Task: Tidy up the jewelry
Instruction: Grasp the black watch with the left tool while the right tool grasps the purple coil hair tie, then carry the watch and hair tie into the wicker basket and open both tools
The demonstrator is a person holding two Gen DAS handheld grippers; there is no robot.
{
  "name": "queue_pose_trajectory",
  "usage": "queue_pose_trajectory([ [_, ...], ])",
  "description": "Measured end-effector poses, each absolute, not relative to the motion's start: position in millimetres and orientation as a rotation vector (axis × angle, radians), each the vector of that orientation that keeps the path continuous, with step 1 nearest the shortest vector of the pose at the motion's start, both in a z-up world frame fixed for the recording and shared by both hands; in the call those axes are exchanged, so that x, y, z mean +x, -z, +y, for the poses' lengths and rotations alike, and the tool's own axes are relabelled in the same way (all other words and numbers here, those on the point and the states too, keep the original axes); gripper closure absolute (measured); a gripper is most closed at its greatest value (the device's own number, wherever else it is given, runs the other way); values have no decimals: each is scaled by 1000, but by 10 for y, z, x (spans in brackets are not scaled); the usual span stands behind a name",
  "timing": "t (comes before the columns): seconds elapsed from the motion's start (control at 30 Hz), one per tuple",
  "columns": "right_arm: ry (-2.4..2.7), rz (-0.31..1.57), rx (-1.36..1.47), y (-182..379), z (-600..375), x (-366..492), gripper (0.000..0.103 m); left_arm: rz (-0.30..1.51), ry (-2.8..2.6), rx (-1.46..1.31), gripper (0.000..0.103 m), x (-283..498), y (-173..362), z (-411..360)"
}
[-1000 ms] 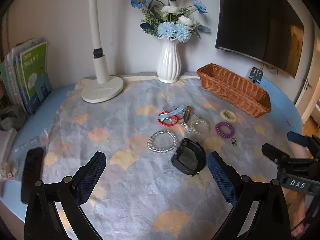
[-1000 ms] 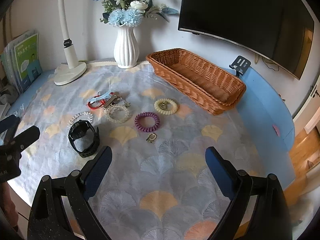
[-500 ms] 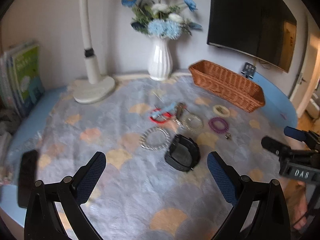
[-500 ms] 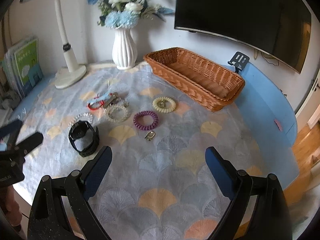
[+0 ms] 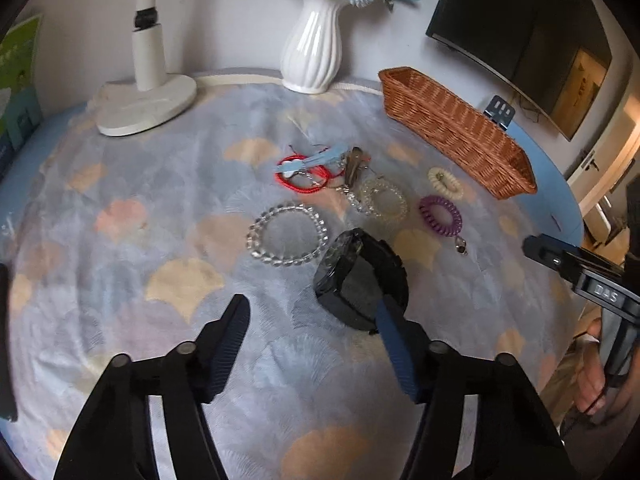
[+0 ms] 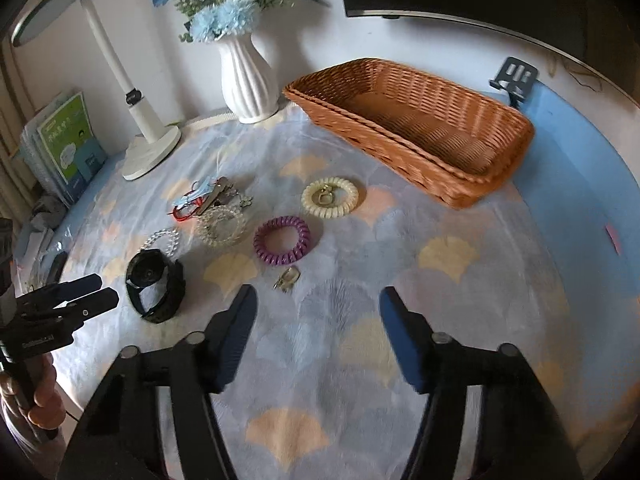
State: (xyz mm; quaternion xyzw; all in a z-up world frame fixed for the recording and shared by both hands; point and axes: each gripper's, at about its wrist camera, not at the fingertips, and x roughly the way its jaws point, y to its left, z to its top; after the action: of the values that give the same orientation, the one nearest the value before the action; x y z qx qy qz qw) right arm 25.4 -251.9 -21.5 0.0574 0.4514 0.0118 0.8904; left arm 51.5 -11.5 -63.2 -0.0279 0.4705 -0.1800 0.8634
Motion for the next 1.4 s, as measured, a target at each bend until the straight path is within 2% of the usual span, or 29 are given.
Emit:
queue_pose_trajectory([
  [0.13, -65, 983, 146, 373, -2481, 377, 51, 1012, 379, -66, 37, 561, 720, -199],
  [0.27, -82, 1015, 142, 506, -2356, 560, 60, 1046, 358, -126, 49, 611, 841, -175],
  [0.43, -66, 1005, 128, 537, -2251, 846, 60, 1026, 330, -114, 50, 685, 829, -240],
  [0.57, -1, 1016, 47, 649, -2162, 1031, 67, 1039, 323, -83, 64, 763, 873, -320],
  [0.67, 17, 1022, 24, 711, -2131, 1075, 71, 1037, 309, -72, 70, 793, 894, -341],
  [0.77, 54, 1003, -57, 735, -2039, 1091, 81, 1034, 297, -44, 73, 788, 895, -368],
  [0.83, 53, 989, -83, 743, -2004, 1085, 88, 1031, 297, -33, 81, 774, 896, -379],
  [1.1, -35, 982, 58, 604, -2170, 902, 89, 1010, 368, -73, 84, 664, 830, -326],
  [1.4, -62, 903, 96, 41, -2444, 615, 89, 912, 435, -2, 84, 667, 260, -613],
])
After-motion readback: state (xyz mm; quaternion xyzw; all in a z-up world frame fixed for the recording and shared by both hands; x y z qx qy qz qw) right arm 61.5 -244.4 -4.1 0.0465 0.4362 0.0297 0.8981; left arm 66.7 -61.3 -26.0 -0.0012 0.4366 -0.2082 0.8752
